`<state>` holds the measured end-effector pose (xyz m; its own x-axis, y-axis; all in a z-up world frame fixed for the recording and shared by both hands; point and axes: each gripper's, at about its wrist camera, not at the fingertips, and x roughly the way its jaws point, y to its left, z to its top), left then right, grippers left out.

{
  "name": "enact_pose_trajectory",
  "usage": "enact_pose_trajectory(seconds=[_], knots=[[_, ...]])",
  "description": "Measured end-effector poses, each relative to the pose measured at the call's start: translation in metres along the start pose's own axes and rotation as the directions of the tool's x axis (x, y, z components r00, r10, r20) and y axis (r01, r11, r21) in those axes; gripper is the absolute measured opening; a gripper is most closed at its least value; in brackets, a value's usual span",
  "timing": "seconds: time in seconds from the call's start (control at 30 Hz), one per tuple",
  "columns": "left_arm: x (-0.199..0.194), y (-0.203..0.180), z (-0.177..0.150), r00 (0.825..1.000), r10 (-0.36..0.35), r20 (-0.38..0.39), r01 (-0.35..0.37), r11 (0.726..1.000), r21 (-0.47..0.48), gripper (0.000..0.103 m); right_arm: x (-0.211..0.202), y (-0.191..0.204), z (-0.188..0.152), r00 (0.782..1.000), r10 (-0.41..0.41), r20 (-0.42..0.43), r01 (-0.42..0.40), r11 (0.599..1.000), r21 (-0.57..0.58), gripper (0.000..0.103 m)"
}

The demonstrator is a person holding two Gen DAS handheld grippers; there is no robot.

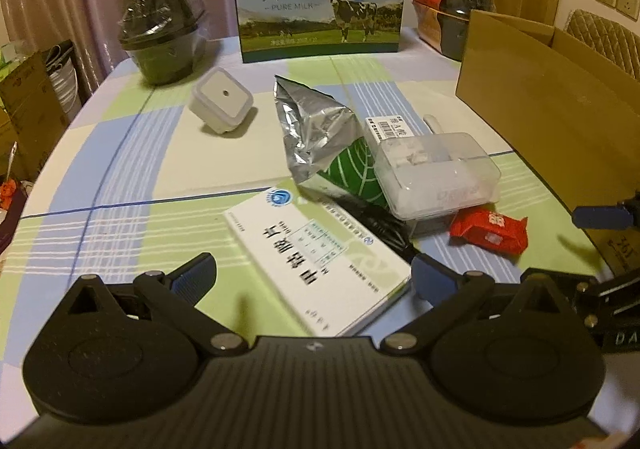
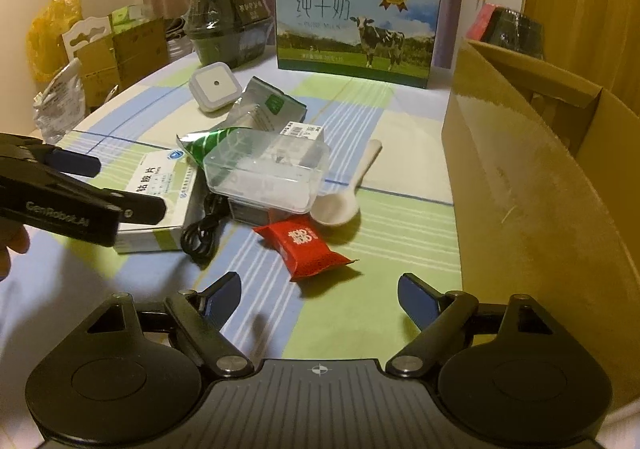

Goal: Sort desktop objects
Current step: 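Grasp the white medicine box with the left tool while the right tool grasps the red candy packet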

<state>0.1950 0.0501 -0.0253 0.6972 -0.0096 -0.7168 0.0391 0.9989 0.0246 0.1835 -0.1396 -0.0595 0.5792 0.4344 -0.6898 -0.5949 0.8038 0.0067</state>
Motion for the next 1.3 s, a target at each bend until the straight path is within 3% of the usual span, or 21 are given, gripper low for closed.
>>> enact_pose_trajectory(seconds=[0.5,0.8,1.07,1.3], knots=[[0.027,-0.005,0.005,1.000,0.019,-0.025,-0.019,1.000,0.000,0.101,0.026,-0.007,0.005,1.000,0.020,0.001,-0.020,1.000,-0.008,0.083],[0.023,0.005,-0.001,0.998,0.027,-0.049,-0.027,1.000,-0.009,0.083,0.039,-0.008,0.013,0.999,0.046,-0.003,-0.046,0.999,-0.022,0.063],[0.008,0.004,-0.011,0.998,0.034,-0.058,-0.034,0.999,0.002,0.075,0.040,-0.002,0.013,0.998,0.054,-0.024,-0.055,0.997,-0.061,0.029],[-0.022,-0.010,-0.035,0.997,0.011,-0.078,-0.009,1.000,0.025,0.068,0.011,0.005,-0.004,0.997,0.030,-0.067,-0.033,0.999,-0.031,0.028]])
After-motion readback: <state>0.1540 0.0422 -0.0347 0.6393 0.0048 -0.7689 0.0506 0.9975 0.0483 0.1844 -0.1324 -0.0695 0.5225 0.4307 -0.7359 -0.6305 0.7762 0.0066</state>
